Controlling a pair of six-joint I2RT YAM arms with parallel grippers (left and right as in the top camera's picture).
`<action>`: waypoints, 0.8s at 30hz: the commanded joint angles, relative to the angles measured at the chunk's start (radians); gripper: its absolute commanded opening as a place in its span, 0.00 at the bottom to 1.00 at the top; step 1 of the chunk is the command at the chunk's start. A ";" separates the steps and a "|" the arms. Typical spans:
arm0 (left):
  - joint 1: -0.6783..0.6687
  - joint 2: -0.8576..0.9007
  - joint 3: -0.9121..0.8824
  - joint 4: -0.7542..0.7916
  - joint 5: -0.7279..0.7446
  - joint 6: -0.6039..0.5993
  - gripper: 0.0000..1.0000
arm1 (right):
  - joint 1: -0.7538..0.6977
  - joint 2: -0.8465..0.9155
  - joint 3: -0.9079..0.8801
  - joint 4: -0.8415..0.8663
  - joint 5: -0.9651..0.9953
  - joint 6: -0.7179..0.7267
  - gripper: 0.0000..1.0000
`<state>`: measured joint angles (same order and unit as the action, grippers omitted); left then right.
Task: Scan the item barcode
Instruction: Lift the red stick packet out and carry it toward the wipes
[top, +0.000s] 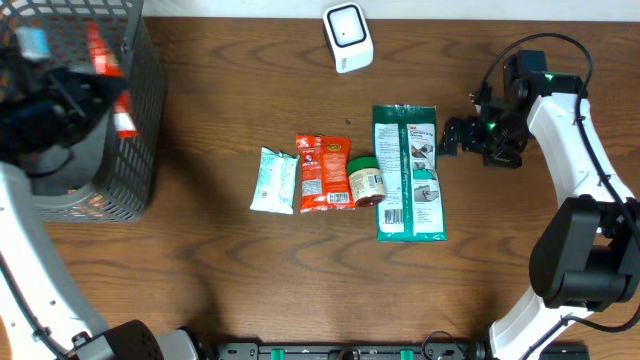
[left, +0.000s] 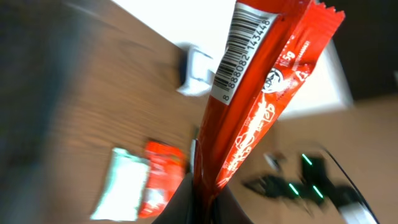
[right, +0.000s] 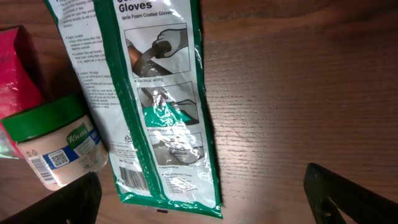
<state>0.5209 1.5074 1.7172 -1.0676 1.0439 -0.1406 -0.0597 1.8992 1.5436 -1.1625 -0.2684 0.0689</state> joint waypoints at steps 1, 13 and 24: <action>-0.092 0.007 -0.019 -0.002 0.176 0.059 0.07 | -0.002 0.003 0.012 0.000 0.006 0.013 0.99; -0.338 0.019 -0.019 0.006 0.281 0.058 0.07 | -0.002 0.003 0.012 0.000 0.006 0.012 0.99; -0.360 0.024 -0.019 -0.001 0.245 0.054 0.07 | 0.004 0.003 0.012 0.054 -0.195 0.014 0.99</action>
<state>0.1726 1.5204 1.7058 -1.0668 1.2919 -0.1028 -0.0597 1.8992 1.5436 -1.0996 -0.3603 0.0708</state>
